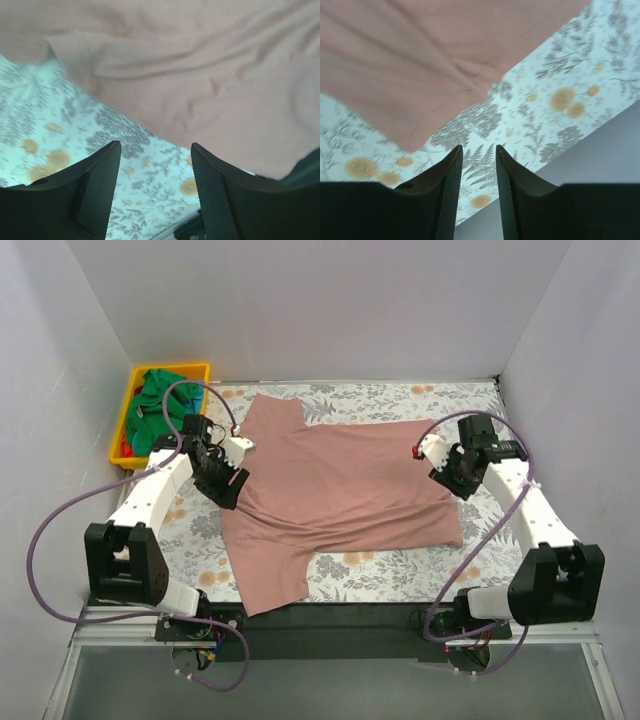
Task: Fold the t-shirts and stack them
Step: Flatten the tshirt out
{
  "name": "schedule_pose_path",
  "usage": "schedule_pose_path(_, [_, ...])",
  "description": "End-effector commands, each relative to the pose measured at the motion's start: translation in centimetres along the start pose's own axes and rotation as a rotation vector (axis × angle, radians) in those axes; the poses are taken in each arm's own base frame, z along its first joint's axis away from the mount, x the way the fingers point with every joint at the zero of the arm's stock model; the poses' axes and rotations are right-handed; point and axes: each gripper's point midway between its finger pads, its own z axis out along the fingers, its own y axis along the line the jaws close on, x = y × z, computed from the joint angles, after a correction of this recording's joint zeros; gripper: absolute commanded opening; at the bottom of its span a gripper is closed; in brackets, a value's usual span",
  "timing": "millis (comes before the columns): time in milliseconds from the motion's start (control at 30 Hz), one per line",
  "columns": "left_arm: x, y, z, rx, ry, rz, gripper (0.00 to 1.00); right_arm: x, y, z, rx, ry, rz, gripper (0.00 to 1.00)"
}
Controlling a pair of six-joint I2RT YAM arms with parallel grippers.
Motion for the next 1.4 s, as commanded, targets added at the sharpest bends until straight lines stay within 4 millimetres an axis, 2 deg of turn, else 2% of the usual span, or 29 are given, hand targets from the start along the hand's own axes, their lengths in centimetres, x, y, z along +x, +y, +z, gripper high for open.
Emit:
schedule_pose_path(0, [3.5, -3.1, -0.3, 0.091, 0.038, 0.069, 0.57, 4.2, 6.9, 0.1, -0.207, 0.080, -0.073, 0.39])
schedule_pose_path(167, [5.1, -4.4, 0.1, 0.117, 0.051, 0.067, 0.56, 6.7, 9.7, 1.2, -0.224, 0.123, -0.111, 0.37])
schedule_pose_path(467, [5.5, -4.4, 1.0, 0.127, 0.065, 0.060, 0.56, 8.9, 11.1, 3.9, -0.204, 0.171, -0.118, 0.36])
schedule_pose_path(700, [6.6, -4.9, 1.7, 0.139, 0.060, 0.088, 0.56, 8.9, 10.5, 5.4, -0.168, 0.173, -0.107, 0.30])
schedule_pose_path(767, [6.3, -4.9, 1.7, 0.132, 0.030, 0.110, 0.56, 8.8, 10.3, 5.7, -0.158, 0.170, -0.095, 0.29])
schedule_pose_path(1100, [7.5, -5.8, 3.3, 0.128, 0.012, 0.190, 0.51, 8.6, 10.1, 6.1, -0.156, 0.176, -0.077, 0.01])
schedule_pose_path(1333, [8.4, -6.2, 5.7, 0.087, 0.020, 0.269, 0.50, 8.4, 9.4, 5.4, -0.120, 0.166, -0.082, 0.01])
schedule_pose_path(1367, [9.0, -6.3, 6.0, 0.084, 0.035, 0.271, 0.50, 8.3, 9.4, 5.3, -0.117, 0.163, -0.082, 0.01])
